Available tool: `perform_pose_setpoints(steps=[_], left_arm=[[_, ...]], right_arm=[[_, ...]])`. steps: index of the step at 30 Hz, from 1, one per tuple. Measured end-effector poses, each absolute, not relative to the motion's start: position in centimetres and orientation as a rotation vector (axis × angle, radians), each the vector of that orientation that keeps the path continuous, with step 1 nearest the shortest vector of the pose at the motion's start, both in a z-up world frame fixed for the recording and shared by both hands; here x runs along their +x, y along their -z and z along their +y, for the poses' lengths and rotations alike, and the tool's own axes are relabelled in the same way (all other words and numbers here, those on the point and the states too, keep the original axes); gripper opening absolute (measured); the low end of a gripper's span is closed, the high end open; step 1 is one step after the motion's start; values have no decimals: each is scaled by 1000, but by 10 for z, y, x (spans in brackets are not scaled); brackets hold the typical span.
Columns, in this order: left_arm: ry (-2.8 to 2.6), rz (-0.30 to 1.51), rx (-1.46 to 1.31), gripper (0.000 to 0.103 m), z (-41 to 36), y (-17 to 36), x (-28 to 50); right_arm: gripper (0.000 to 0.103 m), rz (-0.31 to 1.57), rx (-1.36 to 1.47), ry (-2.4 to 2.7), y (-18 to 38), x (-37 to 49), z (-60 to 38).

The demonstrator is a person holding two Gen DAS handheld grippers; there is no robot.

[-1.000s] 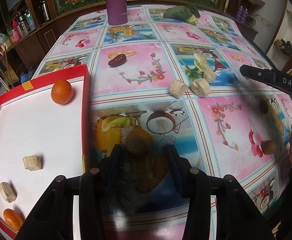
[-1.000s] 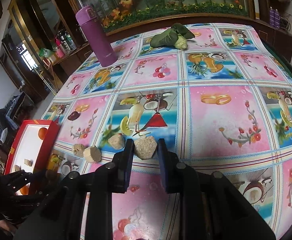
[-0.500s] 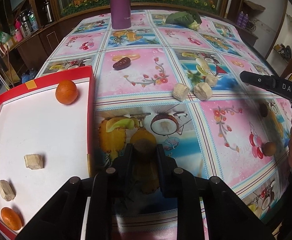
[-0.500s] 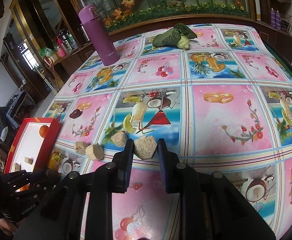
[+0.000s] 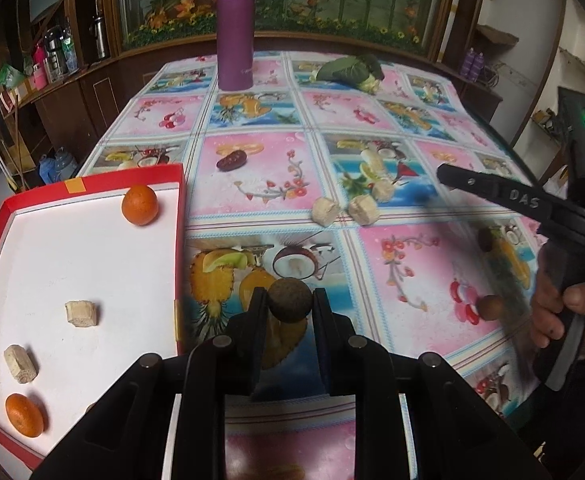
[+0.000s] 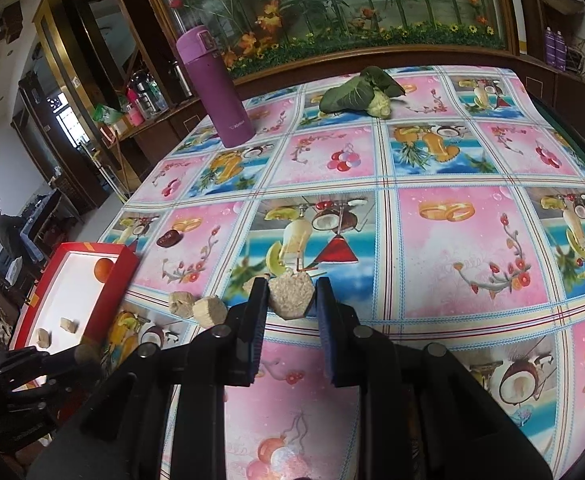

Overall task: Organize fruits
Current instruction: 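Carry the beige cube and a brown nut into the tray and release both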

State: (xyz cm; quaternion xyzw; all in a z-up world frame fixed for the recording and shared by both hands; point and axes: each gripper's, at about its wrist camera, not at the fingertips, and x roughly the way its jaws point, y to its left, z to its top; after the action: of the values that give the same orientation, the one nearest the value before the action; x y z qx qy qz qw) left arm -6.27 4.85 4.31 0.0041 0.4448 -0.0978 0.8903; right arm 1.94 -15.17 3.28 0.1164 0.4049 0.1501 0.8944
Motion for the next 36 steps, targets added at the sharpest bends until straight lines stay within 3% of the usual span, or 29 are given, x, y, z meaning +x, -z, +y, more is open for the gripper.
perform_pose_setpoints(steps=[18,28,36], left_arm=[[-18,804,-116,21,163,-70,-105],[-155,743,-161,21,232,-79,-117],[-220,793,-210,21,274,-53,-110]], right_arm=[[26,795,238,-462,-38,-1,-90],[26,823,93,-802,-54,-48,68],[26,875,-10,-781,-34,-44,117]])
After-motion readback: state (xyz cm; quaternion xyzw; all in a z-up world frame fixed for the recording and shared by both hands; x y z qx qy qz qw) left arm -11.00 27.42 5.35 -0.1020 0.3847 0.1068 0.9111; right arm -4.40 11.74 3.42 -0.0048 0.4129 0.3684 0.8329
